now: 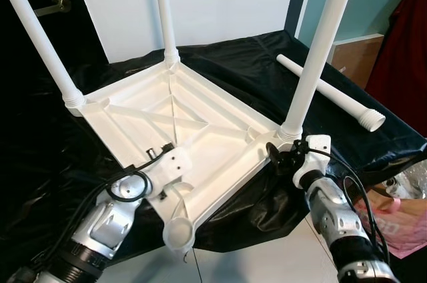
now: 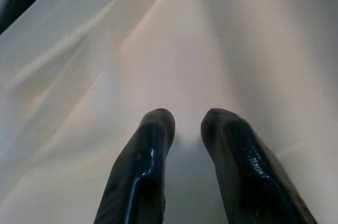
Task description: Building children table
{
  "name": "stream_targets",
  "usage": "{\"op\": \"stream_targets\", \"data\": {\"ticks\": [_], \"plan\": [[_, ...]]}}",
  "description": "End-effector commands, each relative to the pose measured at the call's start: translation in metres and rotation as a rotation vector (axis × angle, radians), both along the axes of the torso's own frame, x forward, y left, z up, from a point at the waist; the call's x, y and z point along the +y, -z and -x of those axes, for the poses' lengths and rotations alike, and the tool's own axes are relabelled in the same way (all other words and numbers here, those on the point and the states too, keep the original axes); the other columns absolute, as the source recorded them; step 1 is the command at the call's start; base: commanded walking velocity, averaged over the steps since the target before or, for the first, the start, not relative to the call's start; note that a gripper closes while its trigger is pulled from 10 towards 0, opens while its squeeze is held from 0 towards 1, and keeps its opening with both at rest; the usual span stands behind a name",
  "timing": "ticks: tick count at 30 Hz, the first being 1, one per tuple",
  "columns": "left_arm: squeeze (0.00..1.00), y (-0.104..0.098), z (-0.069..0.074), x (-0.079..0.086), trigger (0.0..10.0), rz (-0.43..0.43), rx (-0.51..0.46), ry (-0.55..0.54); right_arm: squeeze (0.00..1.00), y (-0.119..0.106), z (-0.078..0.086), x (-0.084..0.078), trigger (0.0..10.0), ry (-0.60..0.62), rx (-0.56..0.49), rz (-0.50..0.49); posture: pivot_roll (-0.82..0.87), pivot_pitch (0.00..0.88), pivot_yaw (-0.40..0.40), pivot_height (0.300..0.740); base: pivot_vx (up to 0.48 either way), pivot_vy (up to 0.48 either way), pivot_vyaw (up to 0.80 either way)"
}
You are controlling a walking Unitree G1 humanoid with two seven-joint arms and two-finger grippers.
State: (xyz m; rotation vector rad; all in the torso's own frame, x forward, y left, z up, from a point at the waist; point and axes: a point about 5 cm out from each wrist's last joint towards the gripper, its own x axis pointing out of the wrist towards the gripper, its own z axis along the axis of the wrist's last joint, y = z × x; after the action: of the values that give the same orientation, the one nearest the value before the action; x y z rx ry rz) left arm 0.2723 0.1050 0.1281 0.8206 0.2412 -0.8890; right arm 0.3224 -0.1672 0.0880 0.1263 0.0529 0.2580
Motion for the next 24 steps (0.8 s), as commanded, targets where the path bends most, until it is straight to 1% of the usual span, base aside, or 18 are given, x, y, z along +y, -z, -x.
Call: {"op": "stream_targets", "data": {"ticks": [1, 2, 3, 4, 6, 7, 9, 11, 13, 14, 15, 16, 17, 20, 22, 24], "plan": [[0.00, 0.004, 0.005, -0.002, 10.0, -0.020, 0.070, 0.066, 0.00, 0.006, 0.000, 0.009, 10.0, -0.052, 0.028, 0.003, -0.06, 0.005, 0.022, 0.740, 0.000, 0.000, 0.00], [0.00, 0.002, 0.003, -0.004, 10.0, -0.010, 0.057, 0.054, 0.00, 0.005, -0.003, 0.008, 10.0, -0.049, 0.026, 0.007, -0.06, 0.005, 0.020, 0.740, 0.000, 0.000, 0.00], [0.00, 0.000, -0.002, -0.005, 10.0, 0.005, 0.034, 0.020, 0.00, 0.003, -0.004, 0.009, 10.0, -0.051, 0.019, 0.010, -0.05, 0.004, 0.018, 0.740, 0.000, 0.000, 0.00], [0.00, 0.000, -0.002, -0.005, 10.0, 0.005, 0.034, 0.020, 0.00, 0.003, -0.004, 0.009, 10.0, -0.051, 0.019, 0.010, -0.05, 0.004, 0.018, 0.740, 0.000, 0.000, 0.00], [0.00, -0.005, -0.009, -0.005, 10.0, 0.026, -0.006, -0.033, 0.00, 0.002, -0.006, 0.010, 10.0, -0.057, 0.007, 0.012, -0.05, 0.004, 0.014, 0.740, 0.000, 0.000, 0.00], [0.00, -0.005, -0.009, -0.005, 10.0, 0.026, -0.006, -0.033, 0.00, 0.002, -0.006, 0.010, 10.0, -0.057, 0.007, 0.012, -0.05, 0.004, 0.014, 0.740, 0.000, 0.000, 0.00], [0.00, -0.014, -0.021, 0.004, 10.0, 0.053, -0.059, -0.119, 0.00, 0.003, -0.002, 0.010, 10.0, -0.058, -0.004, 0.007, -0.04, 0.002, 0.010, 0.740, 0.000, 0.000, 0.00], [0.00, -0.022, -0.027, 0.012, 10.0, 0.076, -0.091, -0.166, 0.00, 0.005, 0.001, 0.008, 10.0, -0.053, -0.012, 0.006, -0.04, 0.002, 0.010, 0.740, 0.000, 0.000, 0.00], [0.00, -0.025, -0.029, 0.015, 10.0, 0.084, -0.103, -0.176, 0.00, 0.005, 0.002, 0.007, 10.0, -0.051, -0.016, 0.006, -0.04, 0.002, 0.010, 0.740, 0.000, 0.000, 0.00], [0.00, -0.032, -0.035, 0.026, 10.0, 0.110, -0.125, -0.245, 0.00, 0.005, 0.005, 0.003, 10.0, -0.021, -0.032, 0.001, -0.04, 0.002, 0.009, 0.740, 0.000, 0.000, 0.00], [0.00, -0.032, -0.035, 0.026, 10.0, 0.110, -0.125, -0.245, 0.00, 0.005, 0.005, 0.003, 10.0, -0.021, -0.032, 0.001, -0.04, 0.002, 0.009, 0.740, 0.000, 0.000, 0.00], [0.00, -0.034, -0.037, 0.035, 10.0, 0.090, -0.132, -0.266, 0.00, 0.004, 0.007, -0.001, 10.0, 0.010, -0.046, -0.001, -0.05, 0.000, 0.007, 0.740, 0.000, 0.000, 0.00], [0.00, -0.034, -0.037, 0.035, 10.0, 0.090, -0.132, -0.266, 0.00, 0.004, 0.007, -0.001, 10.0, 0.010, -0.046, -0.001, -0.05, 0.000, 0.007, 0.740, 0.000, 0.000, 0.00], [0.00, -0.038, -0.040, 0.061, 10.0, 0.017, -0.146, -0.326, 0.00, 0.003, 0.018, -0.008, 10.0, 0.090, -0.089, 0.021, -0.05, 0.003, 0.006, 0.740, 0.000, 0.000, 0.00], [0.00, -0.038, -0.040, 0.061, 10.0, 0.017, -0.146, -0.326, 0.00, 0.003, 0.018, -0.008, 10.0, 0.090, -0.089, 0.021, -0.05, 0.003, 0.006, 0.740, 0.000, 0.000, 0.00], [0.00, -0.034, -0.039, 0.076, 10.0, -0.052, -0.146, -0.357, 0.00, 0.004, 0.025, -0.012, 10.0, 0.149, -0.096, 0.018, -0.05, 0.005, 0.005, 0.740, 0.000, 0.000, 0.00]]}}
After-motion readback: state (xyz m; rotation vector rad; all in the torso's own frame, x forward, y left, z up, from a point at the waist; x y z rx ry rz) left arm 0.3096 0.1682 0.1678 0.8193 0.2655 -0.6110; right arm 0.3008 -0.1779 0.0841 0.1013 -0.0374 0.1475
